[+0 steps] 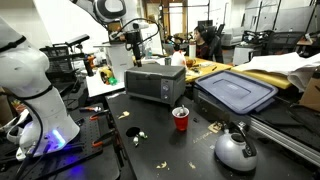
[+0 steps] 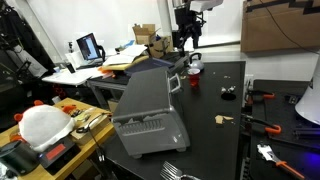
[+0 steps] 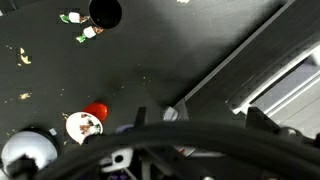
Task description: Pick up one piece of candy and put it in the red cup
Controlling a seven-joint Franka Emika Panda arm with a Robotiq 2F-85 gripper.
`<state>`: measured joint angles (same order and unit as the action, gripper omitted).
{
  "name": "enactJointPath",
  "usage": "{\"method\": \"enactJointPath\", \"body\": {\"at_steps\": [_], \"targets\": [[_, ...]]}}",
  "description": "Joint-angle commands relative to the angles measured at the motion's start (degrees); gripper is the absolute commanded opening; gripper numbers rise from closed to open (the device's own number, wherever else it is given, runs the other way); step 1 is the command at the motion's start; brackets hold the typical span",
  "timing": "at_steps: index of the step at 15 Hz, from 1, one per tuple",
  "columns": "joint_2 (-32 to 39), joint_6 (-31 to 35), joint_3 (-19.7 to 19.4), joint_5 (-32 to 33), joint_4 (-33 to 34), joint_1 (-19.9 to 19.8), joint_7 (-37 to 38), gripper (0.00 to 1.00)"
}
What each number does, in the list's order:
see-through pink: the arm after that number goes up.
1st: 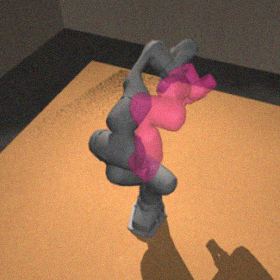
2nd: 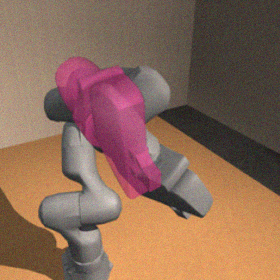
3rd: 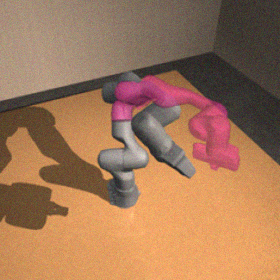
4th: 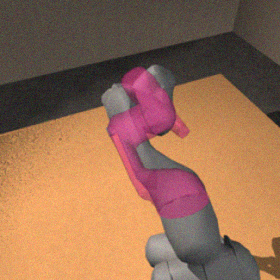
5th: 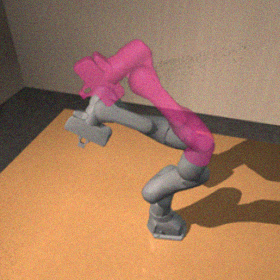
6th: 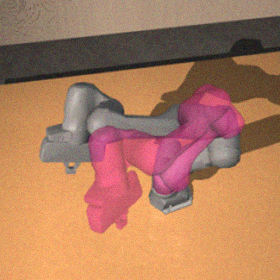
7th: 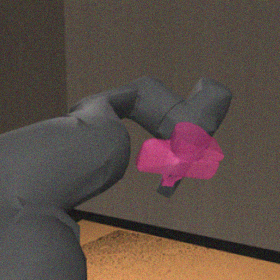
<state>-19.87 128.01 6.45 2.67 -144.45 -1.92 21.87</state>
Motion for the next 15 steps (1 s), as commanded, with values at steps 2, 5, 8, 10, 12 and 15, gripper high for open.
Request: {"method": "enactJointPath", "body": {"at_steps": [2, 5, 8, 10, 12, 15], "targets": [[10.0, 3.8, -0.9, 5.8, 6.5, -4.0, 6.6, 1.00], [15.8, 3.4, -2.8, 8.4, 10.6, -5.0, 10.0, 1.00], [20.3, 2.1, -5.5, 9.8, 13.8, -4.7, 12.5, 1.00], [22.0, 1.1, -7.1, 9.3, 14.7, -4.2, 13.0, 1.00], [23.6, 1.4, -8.6, 10.1, 15.3, -3.9, 13.9, 1.00], [24.7, 2.8, -10.5, 12.5, 14.5, -3.7, 16.4, 1.00]]}}
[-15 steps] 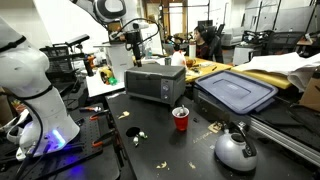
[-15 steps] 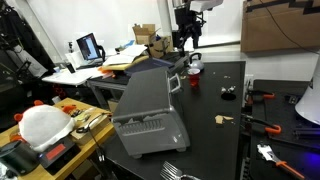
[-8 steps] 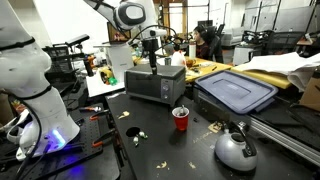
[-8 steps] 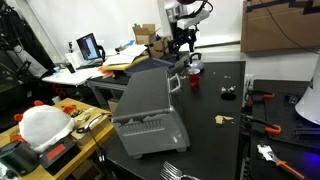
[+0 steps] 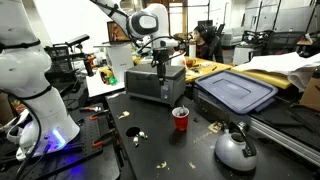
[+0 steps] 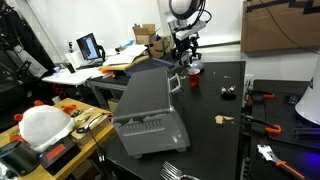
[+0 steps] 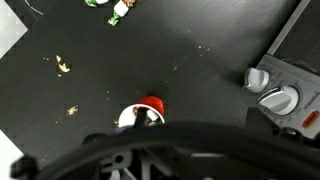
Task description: Pick up one piece of candy and put it in the red cup
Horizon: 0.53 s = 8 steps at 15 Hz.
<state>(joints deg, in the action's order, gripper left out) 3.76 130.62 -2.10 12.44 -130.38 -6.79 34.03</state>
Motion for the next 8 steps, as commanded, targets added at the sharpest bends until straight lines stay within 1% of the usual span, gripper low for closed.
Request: {"method": "enactJointPath", "body": {"at_steps": [1, 2, 8], "targets": [[1.3, 0.2, -2.5, 3.6, 0.1, 1.2, 5.2, 1.00], [0.7, 0.8, -3.1, 5.0, -1.2, 1.2, 6.5, 1.00], [0.4, 1.0, -5.6, 11.5, -4.0, 1.1, 13.2, 1.00]]}}
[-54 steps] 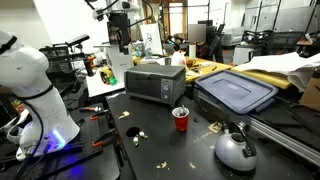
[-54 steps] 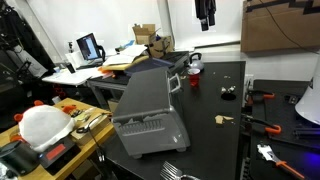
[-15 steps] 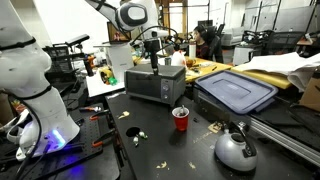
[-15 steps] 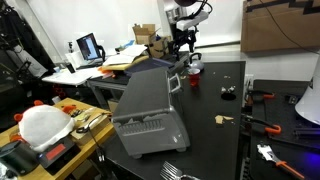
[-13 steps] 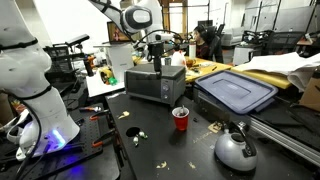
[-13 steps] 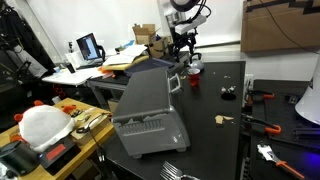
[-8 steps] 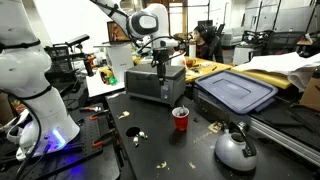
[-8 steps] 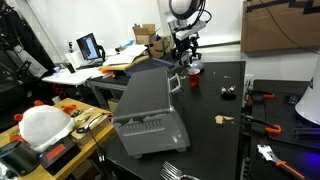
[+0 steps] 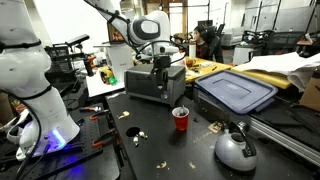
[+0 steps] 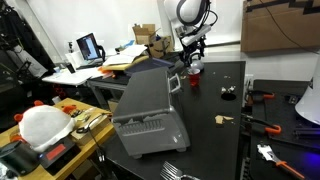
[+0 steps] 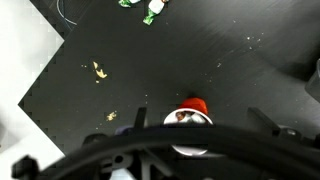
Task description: Pick up one piece of candy and put it in the red cup
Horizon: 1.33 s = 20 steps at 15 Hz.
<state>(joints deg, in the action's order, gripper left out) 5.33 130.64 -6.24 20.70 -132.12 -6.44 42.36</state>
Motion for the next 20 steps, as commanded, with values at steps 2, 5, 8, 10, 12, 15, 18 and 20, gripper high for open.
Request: {"method": "enactJointPath", "body": {"at_steps": [2, 5, 8, 10, 12, 15, 18, 20], "targets": [[-1.2, 0.8, -2.1, 5.1, -2.7, 0.6, 6.7, 1.00], [-1.2, 0.6, -2.7, 7.5, -3.3, 0.6, 8.7, 1.00], [-1.2, 0.5, -3.0, 10.1, -3.8, 0.7, 10.2, 1.00], [-1.1, 0.2, -2.9, 10.5, -4.0, 0.7, 10.3, 1.00], [-0.9, 0.3, -3.0, 11.2, -4.3, 0.7, 10.5, 1.00], [-0.8, 0.5, -3.4, 16.6, -4.9, 0.6, 13.2, 1.00], [-0.9, 0.1, -3.6, 22.4, -5.4, 0.4, 16.4, 1.00], [-0.9, -0.3, -3.7, 25.2, -5.5, 0.2, 17.7, 1.00]]}}
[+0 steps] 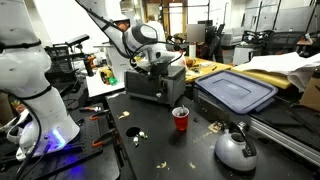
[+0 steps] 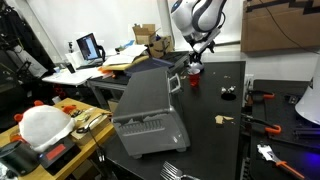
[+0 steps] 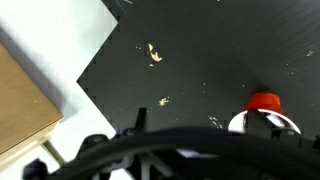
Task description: Pick up one piece of candy and put it in the red cup
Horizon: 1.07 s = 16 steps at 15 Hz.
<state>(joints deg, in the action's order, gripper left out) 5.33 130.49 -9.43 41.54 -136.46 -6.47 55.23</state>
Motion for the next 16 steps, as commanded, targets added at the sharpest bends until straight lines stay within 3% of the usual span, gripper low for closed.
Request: {"method": "enactJointPath", "body": {"at_steps": [1, 16], "targets": [[-1.1, -0.2, -0.6, 5.4, -1.5, 0.1, 5.3, 1.00], [-0.8, -2.6, -0.5, 20.9, -3.2, -0.7, 12.5, 1.00]]}}
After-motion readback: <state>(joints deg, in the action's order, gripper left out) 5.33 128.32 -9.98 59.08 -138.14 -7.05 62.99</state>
